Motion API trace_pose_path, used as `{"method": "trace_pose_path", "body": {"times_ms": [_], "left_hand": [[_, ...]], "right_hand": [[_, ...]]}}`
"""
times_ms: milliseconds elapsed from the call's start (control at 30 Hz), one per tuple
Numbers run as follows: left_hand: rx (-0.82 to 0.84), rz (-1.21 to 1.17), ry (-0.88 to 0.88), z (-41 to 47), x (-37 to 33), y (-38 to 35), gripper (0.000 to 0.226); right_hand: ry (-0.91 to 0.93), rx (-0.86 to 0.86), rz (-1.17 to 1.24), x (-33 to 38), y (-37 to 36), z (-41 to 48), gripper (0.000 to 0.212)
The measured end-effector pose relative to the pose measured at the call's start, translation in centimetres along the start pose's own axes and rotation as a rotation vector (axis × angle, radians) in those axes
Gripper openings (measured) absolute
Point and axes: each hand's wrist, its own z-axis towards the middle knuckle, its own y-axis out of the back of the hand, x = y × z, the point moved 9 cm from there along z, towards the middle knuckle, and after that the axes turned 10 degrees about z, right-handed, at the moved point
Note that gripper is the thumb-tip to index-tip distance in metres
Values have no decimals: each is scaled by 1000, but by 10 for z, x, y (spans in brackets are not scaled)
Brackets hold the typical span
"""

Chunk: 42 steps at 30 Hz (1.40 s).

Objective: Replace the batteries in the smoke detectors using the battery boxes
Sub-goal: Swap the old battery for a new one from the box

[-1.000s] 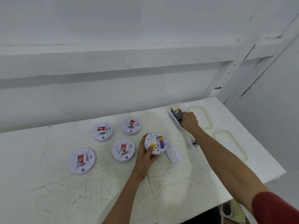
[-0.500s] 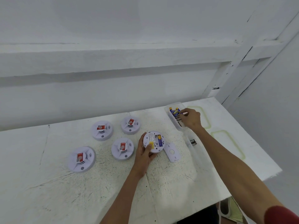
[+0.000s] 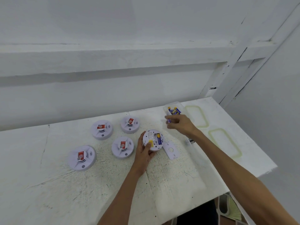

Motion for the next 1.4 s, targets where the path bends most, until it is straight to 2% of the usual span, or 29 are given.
{"method": "trace_pose_path", "body": {"times_ms": [100,233,400,600,800,933,1267,1333,1400], "left_hand": [[1,-2,1,1,-1,-1,50],[11,-4,-5,0,-1,-1,52],[22,21,-5,0,0,-1,51],[32,7,4,0,0,-1,50],[29,-63,33,2,1,2,48],[32,-61,19,2,-1,1,49],[29,-57,12,2,1,3,53],[24,-57,3,1,0,3,53],[26,-52,-5,0,0,2,52]], "right_hand": [[66,122,-92,9,-29,-18,44],[149,238,-297,7,-61,-33,39],[236,329,-454,4,-78,-44,40],[230,276,-366,-4,-72,-39,35],[161,93,-271,-21,-64,-37,70],[57,76,-70,-36,-65,-35,57],[-86,16,110,-45,-63,-30,52],[-70,-2,113,-41,-63,-32,40],[-41,-62,74,-34,-59,-36,19]]}}
